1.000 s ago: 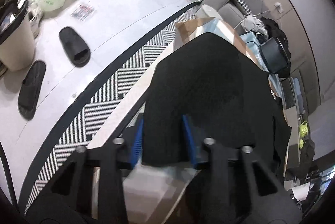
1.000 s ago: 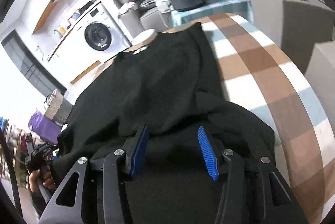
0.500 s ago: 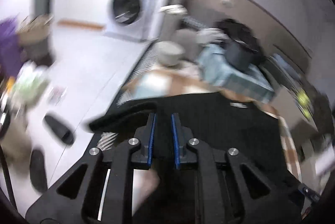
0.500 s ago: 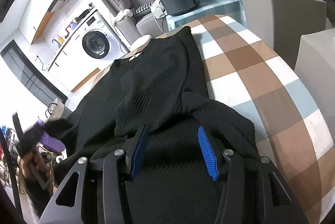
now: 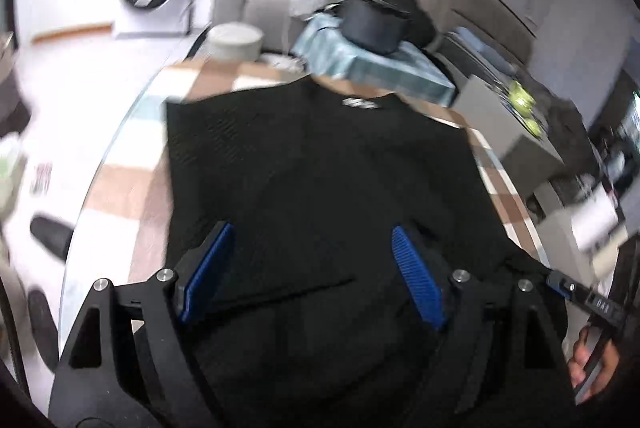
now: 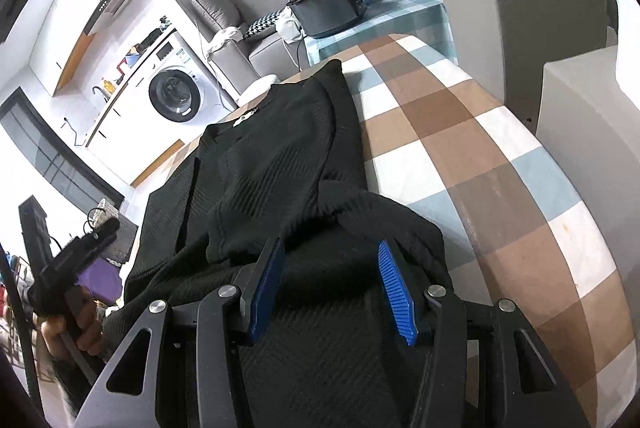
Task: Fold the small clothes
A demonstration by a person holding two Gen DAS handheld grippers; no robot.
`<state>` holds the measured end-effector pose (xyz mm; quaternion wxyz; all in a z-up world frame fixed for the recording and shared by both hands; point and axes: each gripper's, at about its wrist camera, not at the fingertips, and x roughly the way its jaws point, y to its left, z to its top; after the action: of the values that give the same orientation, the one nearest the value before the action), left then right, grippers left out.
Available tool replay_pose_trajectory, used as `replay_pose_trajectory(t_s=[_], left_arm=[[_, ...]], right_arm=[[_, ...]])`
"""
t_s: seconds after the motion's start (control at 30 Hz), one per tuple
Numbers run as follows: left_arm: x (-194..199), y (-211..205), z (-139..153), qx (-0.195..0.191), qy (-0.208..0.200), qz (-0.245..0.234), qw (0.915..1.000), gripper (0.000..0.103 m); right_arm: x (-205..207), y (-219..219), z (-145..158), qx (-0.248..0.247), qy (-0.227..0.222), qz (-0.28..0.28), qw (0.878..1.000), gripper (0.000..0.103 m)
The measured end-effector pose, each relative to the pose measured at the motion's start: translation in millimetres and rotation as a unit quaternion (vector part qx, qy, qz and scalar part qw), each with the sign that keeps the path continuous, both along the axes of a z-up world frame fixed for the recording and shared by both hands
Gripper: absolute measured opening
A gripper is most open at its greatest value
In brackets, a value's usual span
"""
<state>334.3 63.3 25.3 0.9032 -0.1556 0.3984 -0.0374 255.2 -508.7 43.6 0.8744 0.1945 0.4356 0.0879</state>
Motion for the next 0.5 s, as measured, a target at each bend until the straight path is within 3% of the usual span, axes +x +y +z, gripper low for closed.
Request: replay_pose_trajectory(t_s=[0.23, 0.3, 0.5], left_arm=[[-64, 33, -16, 0.041, -0.011, 0.042, 0.9982, 0.079], [-98, 52, -19, 0.056, -0.015, 0.061, 0.9964, 0.079], [-154, 88, -31, 0.064, -0.002, 0.112, 0.9916, 0.08]], right_arm=[[-2, -5, 3, -0.001, 0.003, 0.015, 1.0, 0.051], [-8, -12, 7, -0.005, -0.001, 0.018, 1.0, 0.05], [-30, -45, 9, -0.036, 0.002, -0.002, 0.999, 0.055]])
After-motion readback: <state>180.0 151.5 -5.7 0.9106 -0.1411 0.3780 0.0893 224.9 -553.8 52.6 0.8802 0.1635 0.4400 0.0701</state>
